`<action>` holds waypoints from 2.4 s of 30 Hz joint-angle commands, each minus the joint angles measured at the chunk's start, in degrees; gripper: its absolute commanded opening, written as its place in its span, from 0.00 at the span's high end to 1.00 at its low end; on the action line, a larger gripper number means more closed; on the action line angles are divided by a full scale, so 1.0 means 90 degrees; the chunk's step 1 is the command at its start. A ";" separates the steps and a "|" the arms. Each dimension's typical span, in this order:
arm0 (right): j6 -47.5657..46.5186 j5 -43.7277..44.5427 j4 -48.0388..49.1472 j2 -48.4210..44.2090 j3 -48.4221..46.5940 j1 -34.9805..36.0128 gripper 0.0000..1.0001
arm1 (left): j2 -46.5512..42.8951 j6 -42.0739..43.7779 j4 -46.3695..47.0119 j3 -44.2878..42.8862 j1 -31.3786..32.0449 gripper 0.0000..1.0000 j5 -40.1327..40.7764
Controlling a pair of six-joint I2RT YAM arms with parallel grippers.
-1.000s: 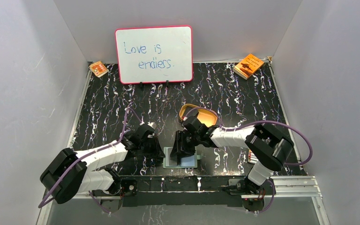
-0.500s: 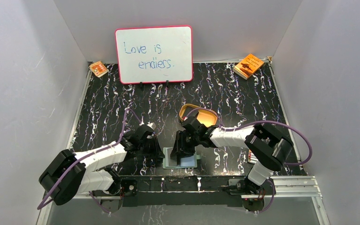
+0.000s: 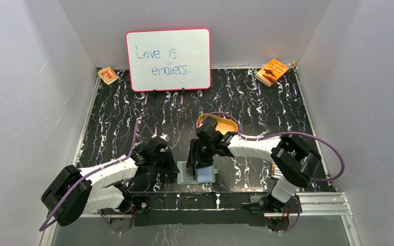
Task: Put the credit cards into the card holder
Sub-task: Insert the credit card into the card holder.
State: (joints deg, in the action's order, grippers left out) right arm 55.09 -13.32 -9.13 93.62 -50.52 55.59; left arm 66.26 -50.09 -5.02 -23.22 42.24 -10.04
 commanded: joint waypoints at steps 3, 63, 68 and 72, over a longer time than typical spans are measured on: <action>-0.0425 0.0520 -0.0765 -0.0326 -0.0300 0.0030 0.39 | -0.0135 0.0058 -0.0268 -0.0024 0.0025 1.00 0.0105; -0.0743 0.0183 -0.0621 -0.0002 -0.0389 0.0434 1.00 | -0.0563 0.0056 -0.0701 -0.0030 0.0032 1.00 0.0423; -0.0986 0.0936 -0.1698 -0.0810 -0.0768 0.0422 0.74 | -0.0924 0.0167 -0.1458 -0.0493 0.0020 0.79 0.0794; -0.1357 0.1800 -0.2425 -0.1576 -0.1179 0.0199 0.46 | -0.1369 0.0222 -0.2153 -0.1077 0.0018 0.40 0.1200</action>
State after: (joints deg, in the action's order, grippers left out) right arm 46.46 -5.89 -24.38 86.54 -55.48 59.13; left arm 58.46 -48.86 -16.91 -26.63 42.24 -4.08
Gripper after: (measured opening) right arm 0.463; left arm 0.444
